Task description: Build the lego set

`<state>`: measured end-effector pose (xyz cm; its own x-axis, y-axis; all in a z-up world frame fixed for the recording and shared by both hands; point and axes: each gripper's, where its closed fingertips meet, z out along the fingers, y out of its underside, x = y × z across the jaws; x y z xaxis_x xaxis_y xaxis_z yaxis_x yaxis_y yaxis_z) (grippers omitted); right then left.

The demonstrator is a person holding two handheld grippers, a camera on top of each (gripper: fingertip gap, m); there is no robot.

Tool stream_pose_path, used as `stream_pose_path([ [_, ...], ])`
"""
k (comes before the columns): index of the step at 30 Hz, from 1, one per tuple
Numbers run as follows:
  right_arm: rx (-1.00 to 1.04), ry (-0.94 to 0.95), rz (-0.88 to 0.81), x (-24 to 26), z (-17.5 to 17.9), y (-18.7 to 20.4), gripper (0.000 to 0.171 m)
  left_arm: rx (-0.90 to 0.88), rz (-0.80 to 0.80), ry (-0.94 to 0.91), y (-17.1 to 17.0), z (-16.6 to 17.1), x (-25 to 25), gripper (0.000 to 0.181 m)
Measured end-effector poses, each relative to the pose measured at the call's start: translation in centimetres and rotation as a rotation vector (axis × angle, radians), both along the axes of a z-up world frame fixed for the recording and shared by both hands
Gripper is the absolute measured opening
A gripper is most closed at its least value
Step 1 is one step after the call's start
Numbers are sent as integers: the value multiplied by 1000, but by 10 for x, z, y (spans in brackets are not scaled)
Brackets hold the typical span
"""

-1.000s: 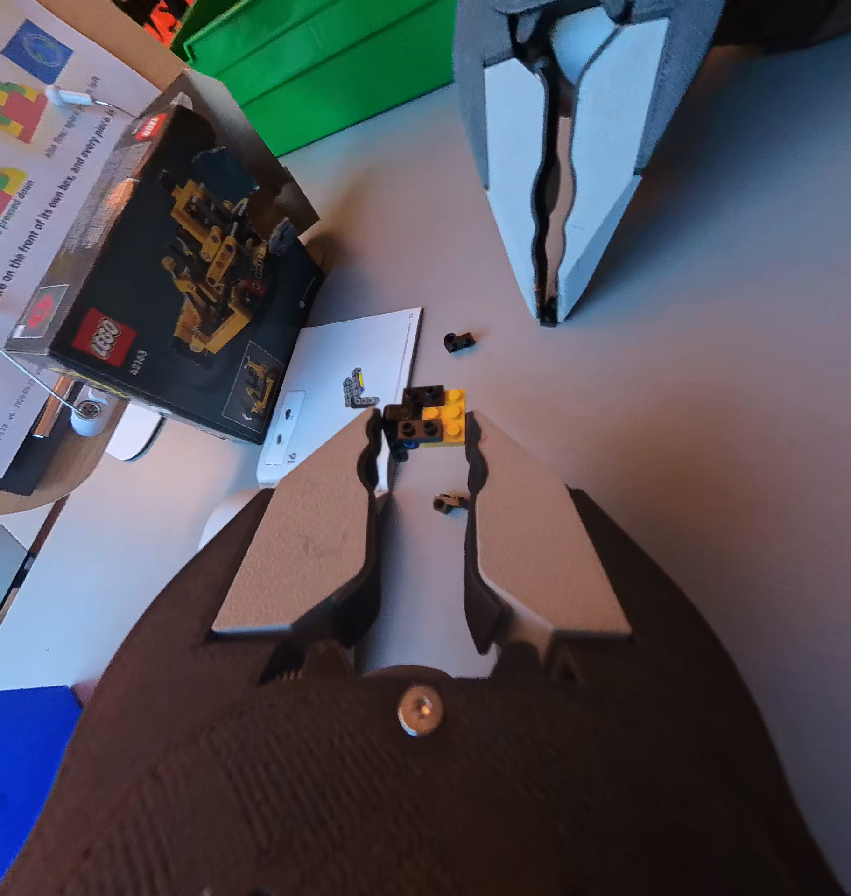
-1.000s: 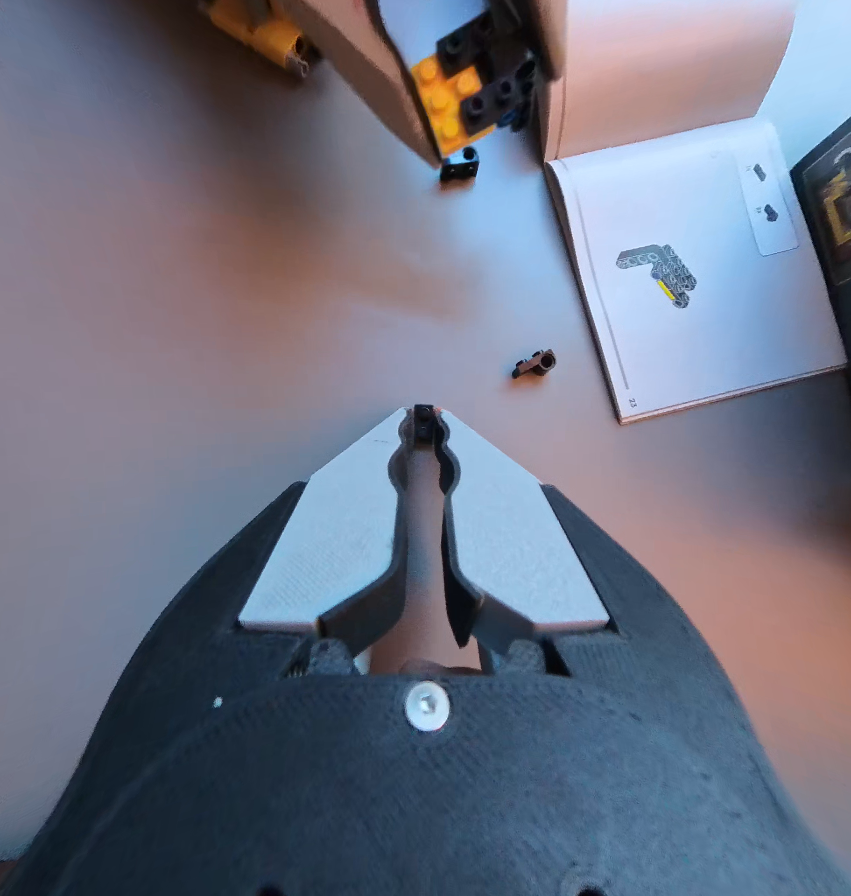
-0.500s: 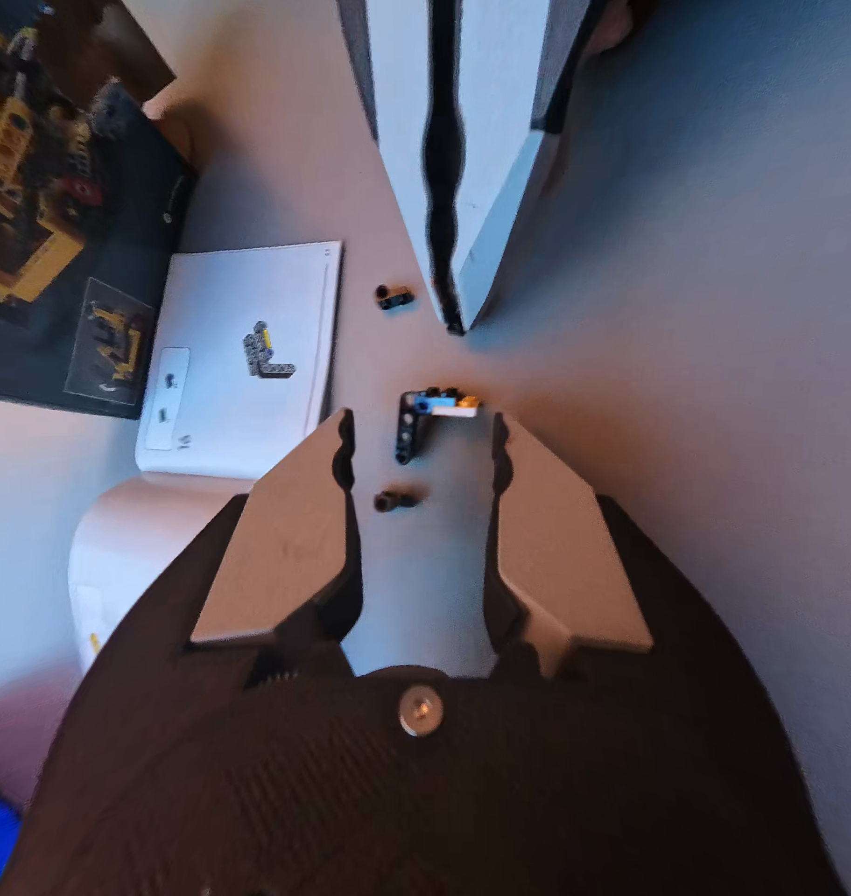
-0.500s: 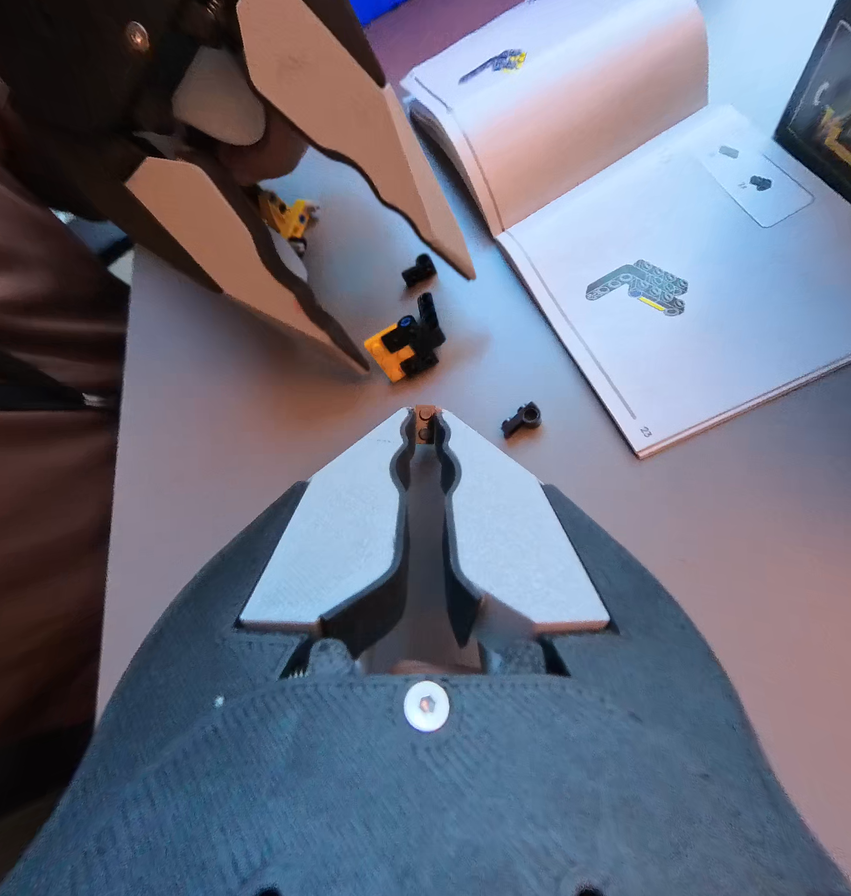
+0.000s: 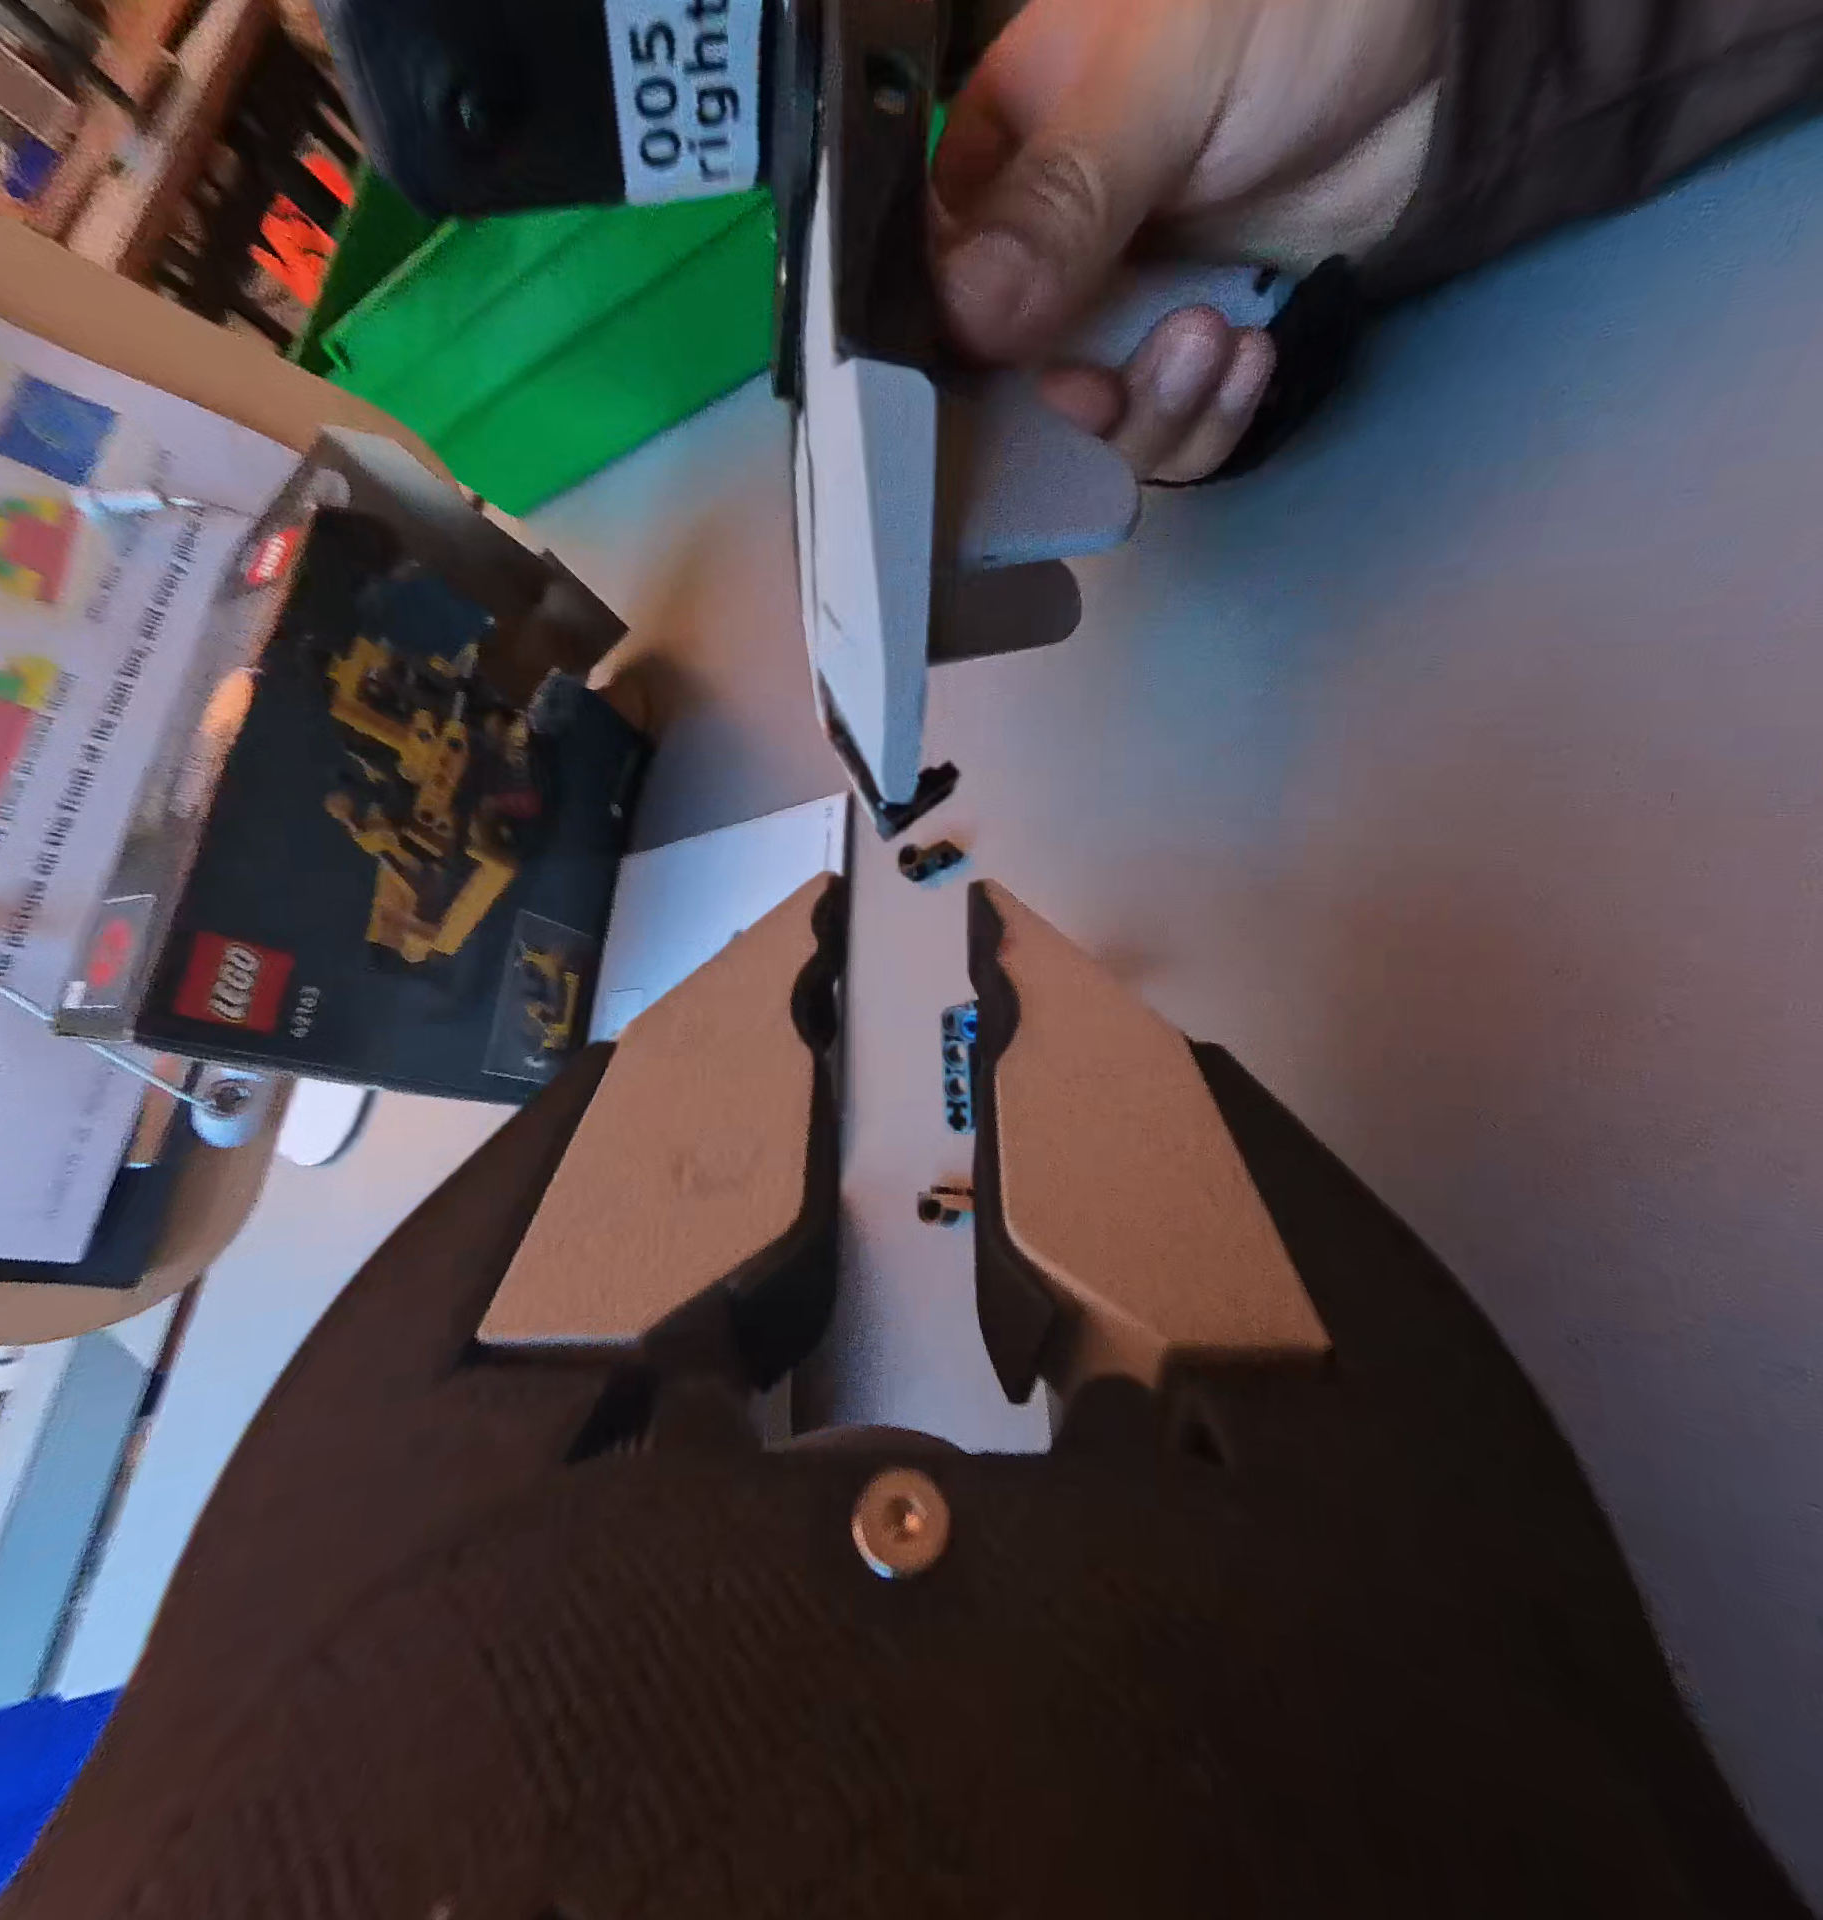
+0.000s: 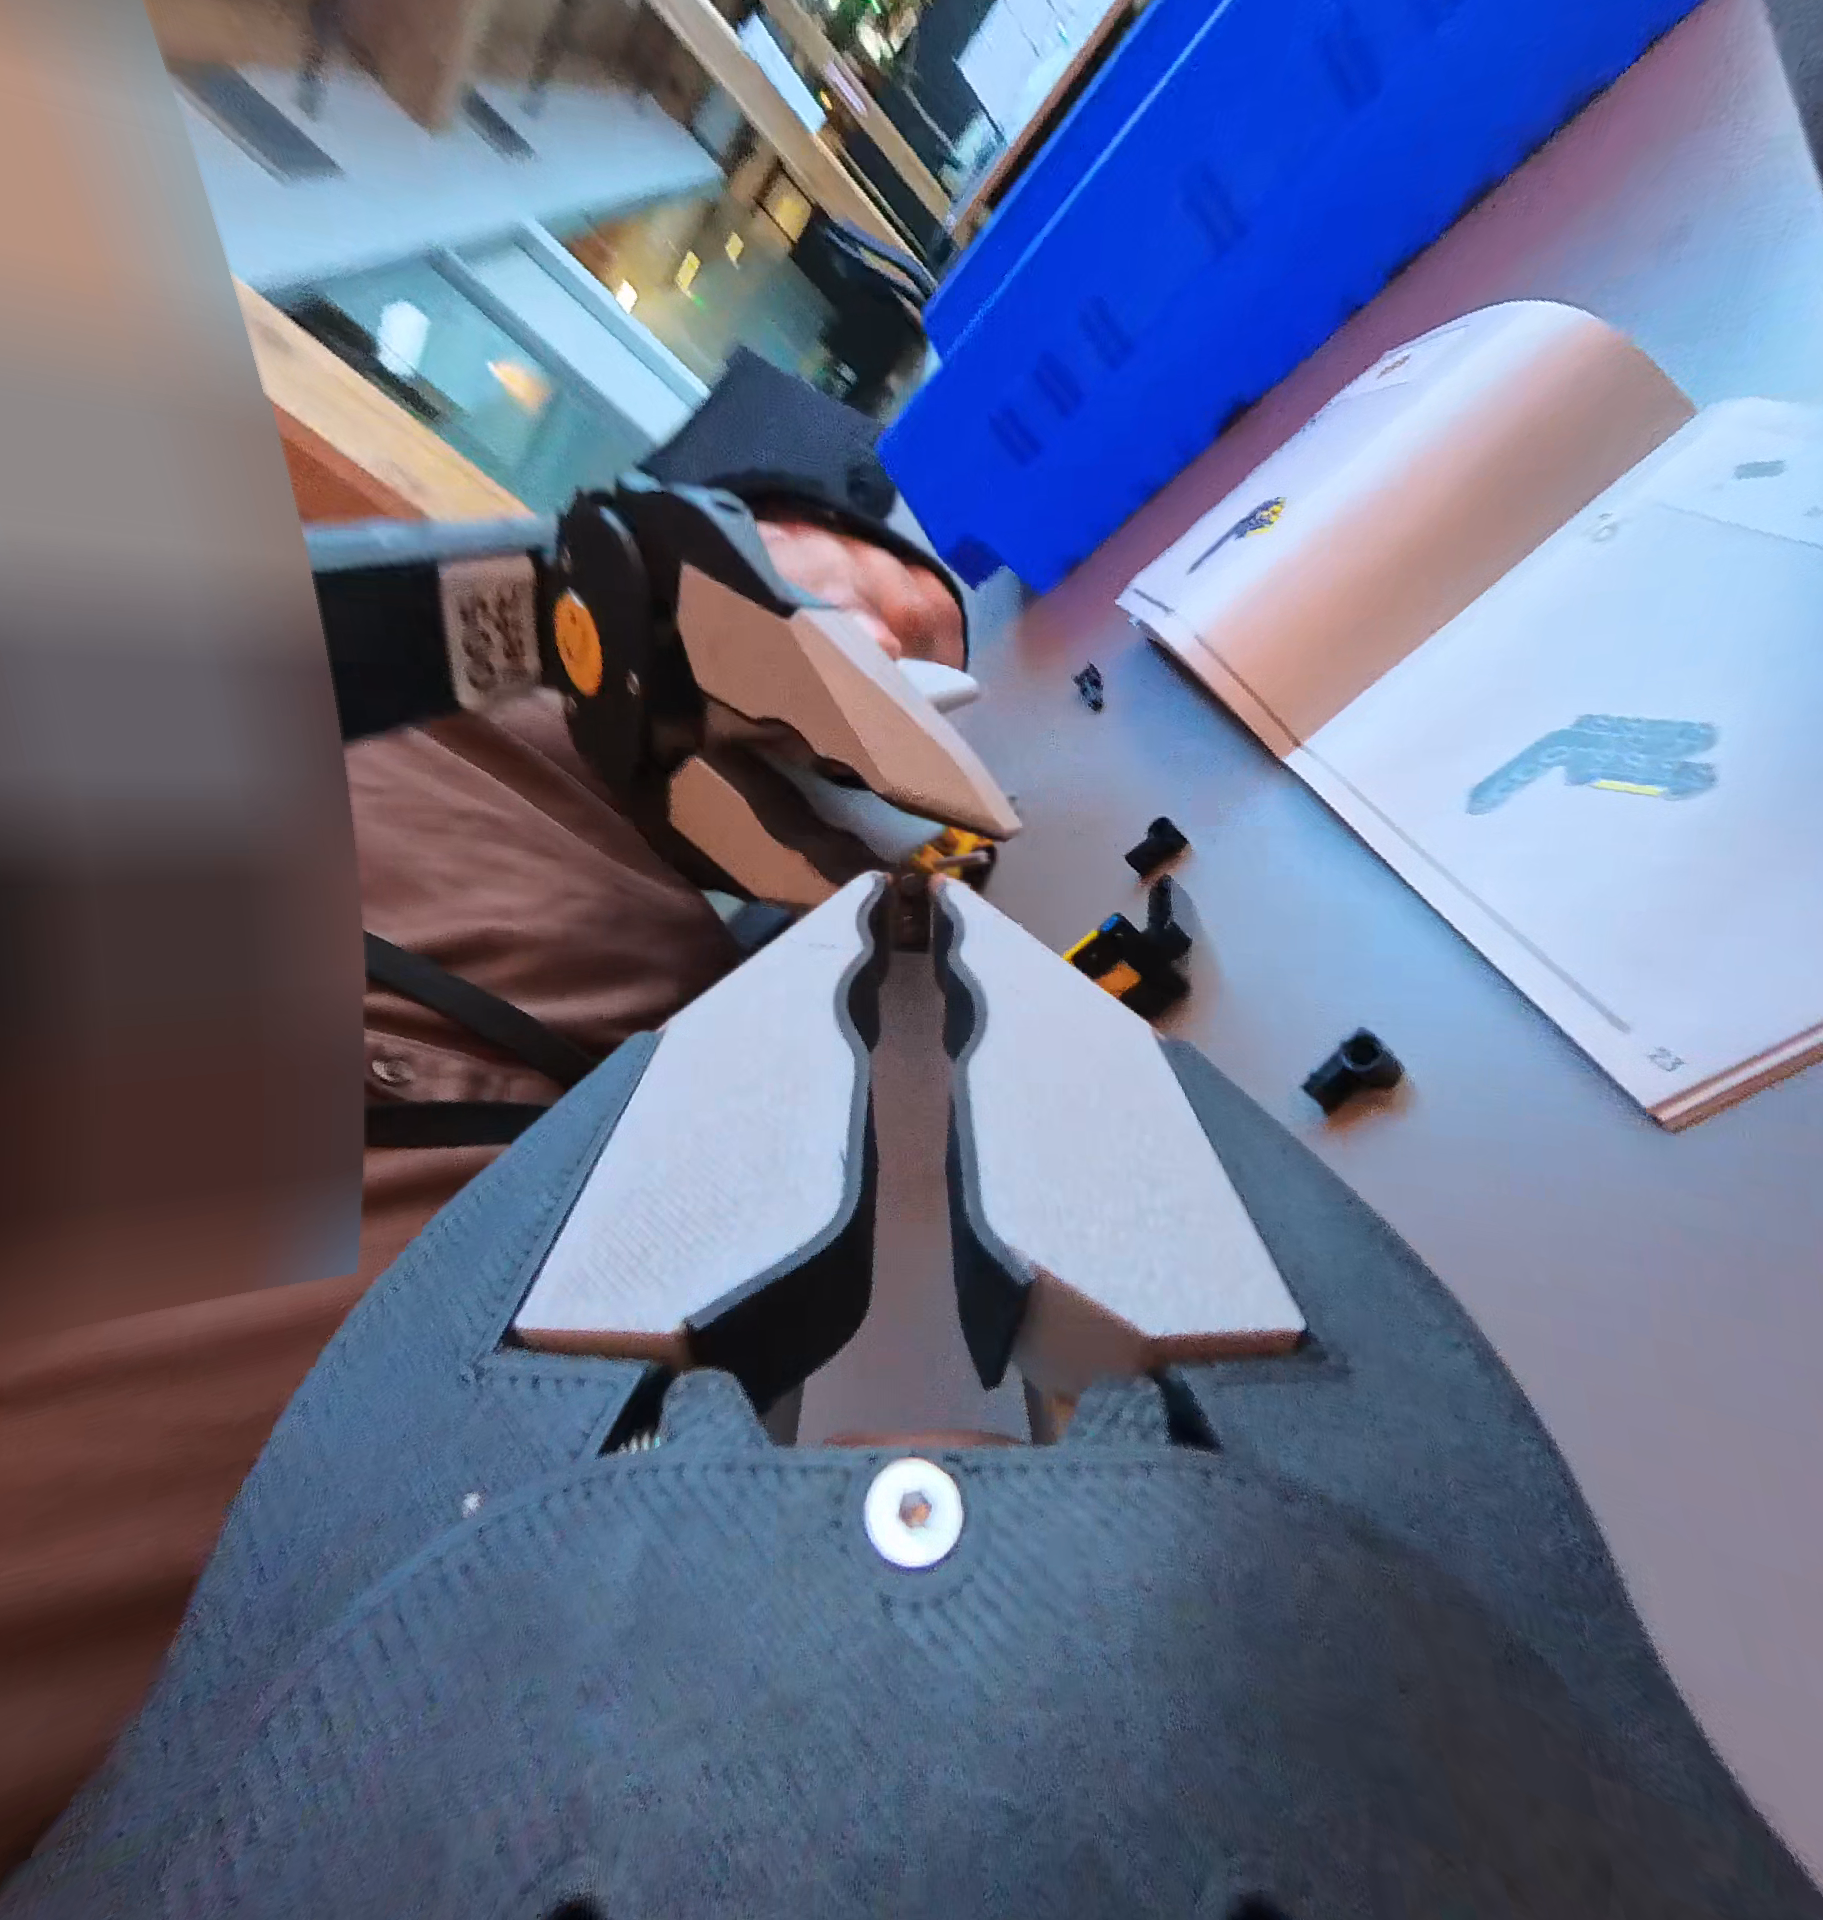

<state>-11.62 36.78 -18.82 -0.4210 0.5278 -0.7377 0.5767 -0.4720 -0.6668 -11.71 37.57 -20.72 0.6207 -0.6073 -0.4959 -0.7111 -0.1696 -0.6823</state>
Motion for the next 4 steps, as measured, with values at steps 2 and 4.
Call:
stream_pose_path([
  [2,-89,2,-16,-1,4,5,3,43,19,-5,1,4,0,28],
  [4,-179,11,-40,-4,8,10,3,86,54,-71,5,16,1,29],
])
